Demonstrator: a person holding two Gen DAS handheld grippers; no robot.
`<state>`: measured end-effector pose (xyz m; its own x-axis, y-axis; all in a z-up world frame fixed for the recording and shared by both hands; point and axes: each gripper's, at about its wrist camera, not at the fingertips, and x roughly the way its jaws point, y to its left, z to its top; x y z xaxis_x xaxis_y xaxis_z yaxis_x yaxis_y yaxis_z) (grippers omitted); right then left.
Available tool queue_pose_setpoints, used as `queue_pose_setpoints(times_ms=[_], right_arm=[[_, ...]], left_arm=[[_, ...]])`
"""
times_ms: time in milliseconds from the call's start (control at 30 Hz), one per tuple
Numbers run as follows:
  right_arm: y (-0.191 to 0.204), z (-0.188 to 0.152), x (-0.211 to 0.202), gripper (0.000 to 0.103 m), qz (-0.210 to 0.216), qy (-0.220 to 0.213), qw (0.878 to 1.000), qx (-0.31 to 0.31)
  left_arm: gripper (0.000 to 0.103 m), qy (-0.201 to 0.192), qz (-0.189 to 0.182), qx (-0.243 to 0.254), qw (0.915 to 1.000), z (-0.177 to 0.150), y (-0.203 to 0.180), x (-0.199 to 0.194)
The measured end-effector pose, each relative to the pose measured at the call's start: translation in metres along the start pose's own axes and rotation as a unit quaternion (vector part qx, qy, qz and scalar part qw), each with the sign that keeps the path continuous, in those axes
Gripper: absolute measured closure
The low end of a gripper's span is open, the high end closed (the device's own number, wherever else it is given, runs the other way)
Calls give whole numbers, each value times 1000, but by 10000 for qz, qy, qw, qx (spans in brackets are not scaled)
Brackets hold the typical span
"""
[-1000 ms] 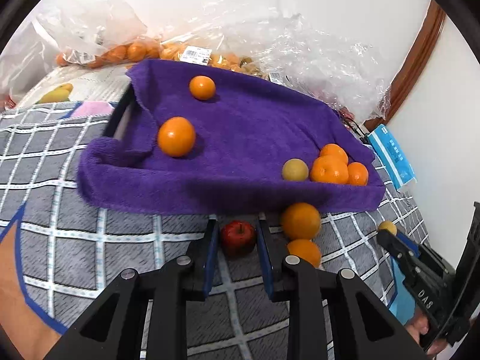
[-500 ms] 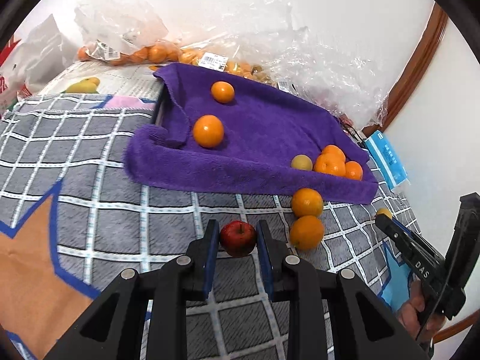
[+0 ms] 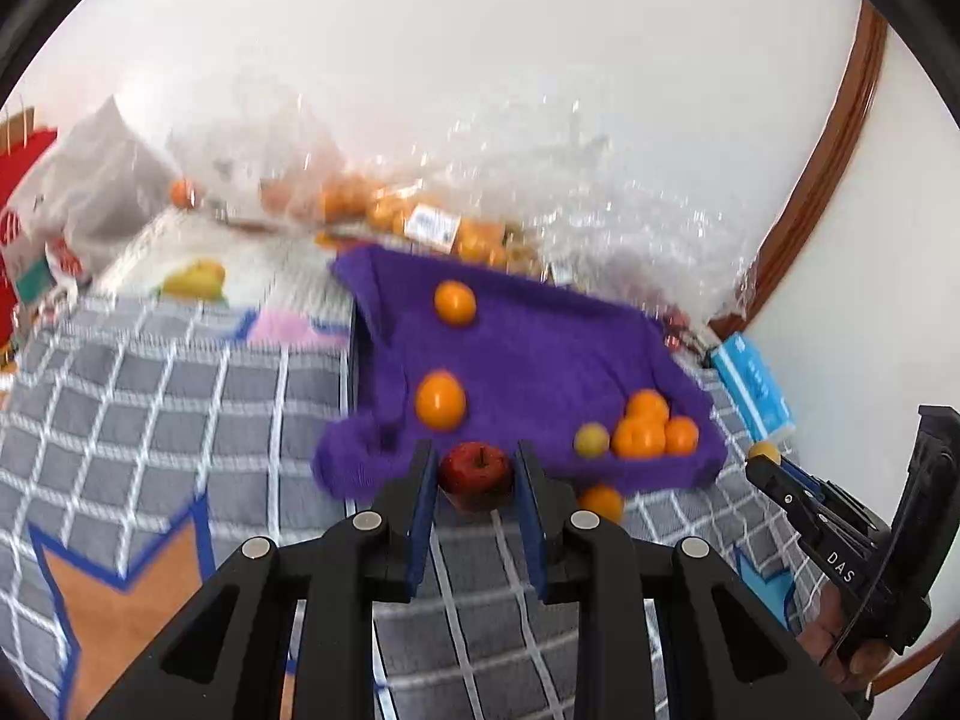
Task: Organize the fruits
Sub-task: 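Lift and carry the red fruit in the left tool over the towel while the right carries the yellow fruit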
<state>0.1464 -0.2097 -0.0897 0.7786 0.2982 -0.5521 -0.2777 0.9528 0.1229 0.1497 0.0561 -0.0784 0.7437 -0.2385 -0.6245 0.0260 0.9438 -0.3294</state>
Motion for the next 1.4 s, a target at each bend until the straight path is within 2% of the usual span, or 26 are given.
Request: queue_pose_setpoints(times_ms=[200,500,700,767,867,967,1067,1200,1400], right_arm=[[16,34,10,79,215,-236,9995,-40],[31,73,48,79,293,-354,9989,-17],[26,61,82,79,370,-128,9991,139],[19,56,94,79,408,27,9989,232],[6,55,100,79,330,96,9986,404],[-7,53,101,79,250,71,9981,556],[-15,51,103,79,246,66,9973,691],[-16,46,114,79,348,246,9965,725],[4,39,125,79,461,470,9972,353]], left_arm=[[79,-289,41,88,9995,32,-3,6],[79,-338,-24,52,9994,61,-6,45],[79,-204,-8,-182,9996,51,15,73],[79,-122,74,-260,9996,49,25,79],[79,-222,345,-354,9985,48,37,84],[79,-115,133,-691,9975,48,52,92],[79,-96,8,-819,9966,47,57,97],[79,-122,-103,-708,9974,43,51,101],[79,-3,-373,-493,9981,37,38,109]])
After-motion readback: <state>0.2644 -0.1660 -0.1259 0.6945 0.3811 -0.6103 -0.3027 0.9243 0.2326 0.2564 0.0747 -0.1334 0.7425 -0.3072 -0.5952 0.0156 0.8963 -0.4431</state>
